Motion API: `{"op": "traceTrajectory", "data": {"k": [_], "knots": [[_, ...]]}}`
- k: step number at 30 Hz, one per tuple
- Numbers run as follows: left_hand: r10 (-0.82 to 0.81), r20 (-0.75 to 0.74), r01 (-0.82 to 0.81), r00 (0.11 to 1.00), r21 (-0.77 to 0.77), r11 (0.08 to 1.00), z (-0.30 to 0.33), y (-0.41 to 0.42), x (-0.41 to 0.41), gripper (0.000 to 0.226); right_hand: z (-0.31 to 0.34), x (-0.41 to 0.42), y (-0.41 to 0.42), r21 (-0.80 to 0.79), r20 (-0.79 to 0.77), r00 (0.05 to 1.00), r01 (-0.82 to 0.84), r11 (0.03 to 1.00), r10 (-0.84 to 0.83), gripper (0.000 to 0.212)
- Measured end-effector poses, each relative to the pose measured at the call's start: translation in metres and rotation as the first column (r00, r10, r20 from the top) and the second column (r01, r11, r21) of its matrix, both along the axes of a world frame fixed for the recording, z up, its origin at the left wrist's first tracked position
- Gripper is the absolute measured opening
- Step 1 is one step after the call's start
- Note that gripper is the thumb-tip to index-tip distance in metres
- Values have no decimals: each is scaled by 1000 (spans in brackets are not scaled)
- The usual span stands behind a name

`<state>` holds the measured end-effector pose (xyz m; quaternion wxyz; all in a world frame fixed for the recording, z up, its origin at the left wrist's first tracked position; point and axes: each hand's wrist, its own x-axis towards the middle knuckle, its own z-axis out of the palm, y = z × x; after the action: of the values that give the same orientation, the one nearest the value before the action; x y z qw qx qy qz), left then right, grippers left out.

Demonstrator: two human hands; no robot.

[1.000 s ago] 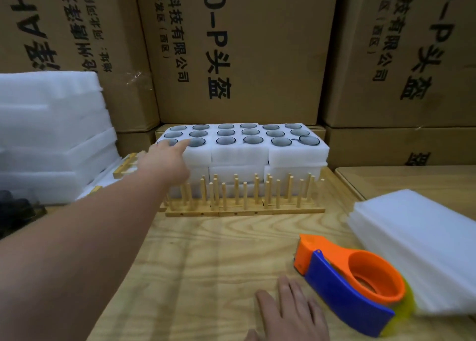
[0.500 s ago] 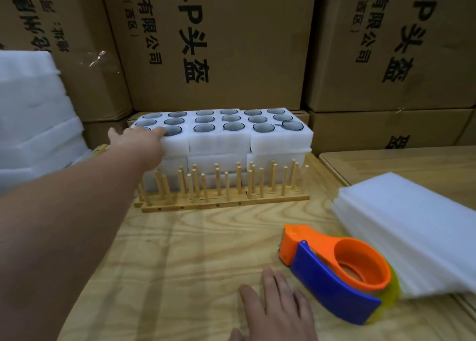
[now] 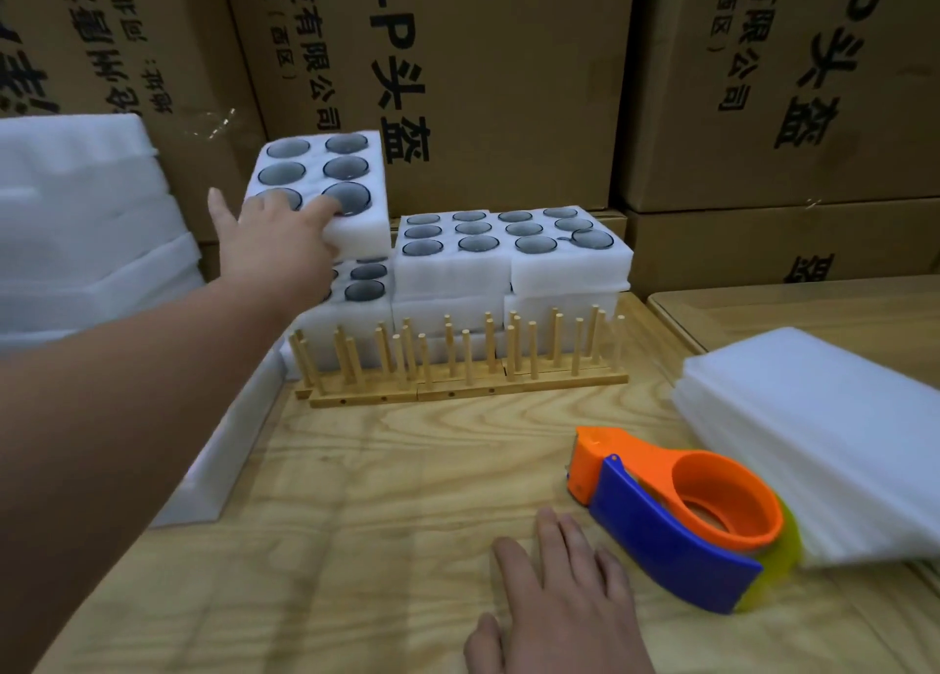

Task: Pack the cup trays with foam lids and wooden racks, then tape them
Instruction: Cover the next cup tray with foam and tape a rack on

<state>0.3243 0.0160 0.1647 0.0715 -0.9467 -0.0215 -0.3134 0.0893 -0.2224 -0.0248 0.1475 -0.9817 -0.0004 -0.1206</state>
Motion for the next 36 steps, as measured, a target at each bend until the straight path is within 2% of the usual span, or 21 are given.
{"op": "traceTrajectory", "data": {"k": [3, 6, 8, 11, 13, 16, 22, 24, 26, 28, 30, 33, 36], "knots": [[-112, 46, 112, 993, 5, 994, 9, -5, -25, 33, 7, -5, 1, -9, -51, 999, -19, 1000, 19, 59], [-193, -8, 193, 981, 30, 981, 14, -22, -62, 39, 15, -11, 0, -10, -79, 996, -31, 999, 30, 56], [-256, -47, 255, 966, -16, 967, 13, -37, -91, 44, 19, -15, 0, 14, -72, 997, -32, 999, 33, 55], [-354, -39, 350, 934, -88, 933, 4, -53, -135, 45, 18, -16, 1, -19, -193, 979, -68, 997, 63, 69], [-401, -28, 399, 916, -65, 915, -4, -60, -162, 43, 18, -15, -1, 29, -194, 979, -62, 998, 67, 67], [-423, -90, 418, 902, -69, 906, -15, -71, -194, 42, 22, -18, -6, 82, -140, 987, -61, 995, 72, 51], [-407, -242, 393, 881, -107, 913, -53, -82, -240, 47, 24, -19, -18, 387, -49, 998, -28, 922, 50, 35], [-413, -278, 391, 867, -135, 911, -67, -84, -255, 47, 23, -20, -21, 508, -2, 999, -30, 861, 36, 29], [-421, -322, 385, 848, -172, 907, -80, -87, -269, 48, 25, -22, -24, 635, 20, 999, -47, 771, 45, 33], [-413, -348, 364, 841, -201, 910, -89, -90, -278, 47, 27, -25, -24, 783, 58, 995, -99, 614, 87, 40], [-400, -353, 344, 846, -213, 914, -93, -92, -282, 47, 27, -26, -26, 890, 100, 991, -128, 437, 87, 39], [-364, -382, 314, 850, -187, 931, -93, -93, -286, 46, 24, -18, -35, 947, 81, 997, -80, 311, 8, 33], [-371, -438, 336, 819, -157, 928, -96, -95, -295, 48, 16, -9, -47, 985, 18, 1000, -13, 172, -25, 38]]}}
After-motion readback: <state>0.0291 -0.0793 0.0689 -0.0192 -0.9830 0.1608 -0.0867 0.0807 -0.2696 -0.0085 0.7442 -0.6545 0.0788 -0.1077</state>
